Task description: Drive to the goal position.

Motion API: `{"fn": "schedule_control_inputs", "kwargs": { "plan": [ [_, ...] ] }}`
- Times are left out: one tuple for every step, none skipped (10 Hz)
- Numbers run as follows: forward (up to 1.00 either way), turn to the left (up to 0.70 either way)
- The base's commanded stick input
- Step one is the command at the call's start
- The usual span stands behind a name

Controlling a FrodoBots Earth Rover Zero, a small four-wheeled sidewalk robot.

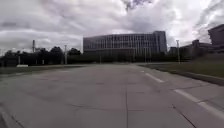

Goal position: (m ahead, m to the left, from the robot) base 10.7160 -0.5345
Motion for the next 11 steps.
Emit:
{"fn": "schedule_control_inputs", "kwargs": {
  "plan": [
    [0.7,0.01],
    [0.7,0.01],
    [0.7,0.01],
    [0.7,0.01],
    [0.7,0.01],
    [0.7,0.01],
    [0.7,0.01],
    [0.7,0.01],
    [0.7,0.01],
    [0.7,0.01],
    [0.7,0.01]
  ]
}}
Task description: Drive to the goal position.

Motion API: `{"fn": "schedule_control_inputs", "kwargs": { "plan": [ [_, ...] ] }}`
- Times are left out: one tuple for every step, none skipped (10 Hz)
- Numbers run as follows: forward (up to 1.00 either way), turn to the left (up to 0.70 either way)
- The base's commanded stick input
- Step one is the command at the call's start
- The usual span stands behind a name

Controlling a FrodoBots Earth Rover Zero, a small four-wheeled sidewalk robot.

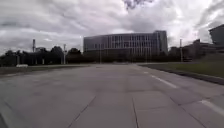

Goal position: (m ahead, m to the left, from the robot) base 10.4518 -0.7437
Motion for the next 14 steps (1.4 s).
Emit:
{"fn": "schedule_control_inputs", "kwargs": {
  "plan": [
    [0.7,0.01],
    [0.7,0.01],
    [0.7,0.01],
    [0.7,0.01],
    [0.7,0.01],
    [0.7,0.01],
    [0.7,0.01],
    [0.7,0.01],
    [0.7,0.01],
    [0.7,0.01],
    [0.7,0.01],
    [0.7,0.01],
    [0.7,0.01],
    [0.7,0.01]
  ]
}}
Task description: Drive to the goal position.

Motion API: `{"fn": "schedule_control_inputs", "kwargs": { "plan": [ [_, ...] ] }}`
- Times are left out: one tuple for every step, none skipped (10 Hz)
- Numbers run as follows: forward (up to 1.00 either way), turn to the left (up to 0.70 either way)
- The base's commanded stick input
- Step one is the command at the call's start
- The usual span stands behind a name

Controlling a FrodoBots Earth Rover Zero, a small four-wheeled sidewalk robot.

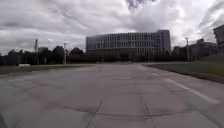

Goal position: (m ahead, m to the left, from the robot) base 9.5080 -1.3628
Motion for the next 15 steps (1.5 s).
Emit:
{"fn": "schedule_control_inputs", "kwargs": {
  "plan": [
    [0.7,0.01],
    [0.7,0.01],
    [0.7,0.01],
    [0.7,0.01],
    [0.7,0.01],
    [0.7,0.01],
    [0.7,-0.34],
    [0.7,-0.34],
    [0.7,-0.25],
    [0.7,0.01],
    [0.7,0.01],
    [0.7,0.01],
    [0.7,0.01],
    [0.7,0.01],
    [0.7,0.01]
  ]
}}
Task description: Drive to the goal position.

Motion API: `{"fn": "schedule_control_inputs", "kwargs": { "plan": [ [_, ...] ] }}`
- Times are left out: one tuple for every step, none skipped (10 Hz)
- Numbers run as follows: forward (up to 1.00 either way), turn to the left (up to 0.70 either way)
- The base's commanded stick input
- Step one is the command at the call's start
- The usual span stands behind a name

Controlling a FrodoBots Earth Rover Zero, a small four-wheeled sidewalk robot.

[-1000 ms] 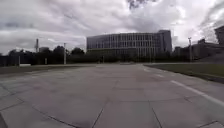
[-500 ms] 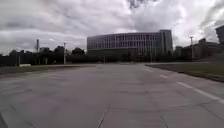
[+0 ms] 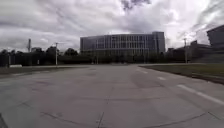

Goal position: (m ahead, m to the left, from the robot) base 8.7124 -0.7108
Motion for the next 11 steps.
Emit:
{"fn": "schedule_control_inputs", "kwargs": {
  "plan": [
    [0.7,0.01],
    [0.7,0.01],
    [0.7,0.01],
    [0.7,0.01],
    [0.7,0.01],
    [0.7,0.01],
    [0.7,0.01],
    [0.7,0.01],
    [0.7,0.01],
    [0.7,0.01],
    [0.7,0.01]
  ]
}}
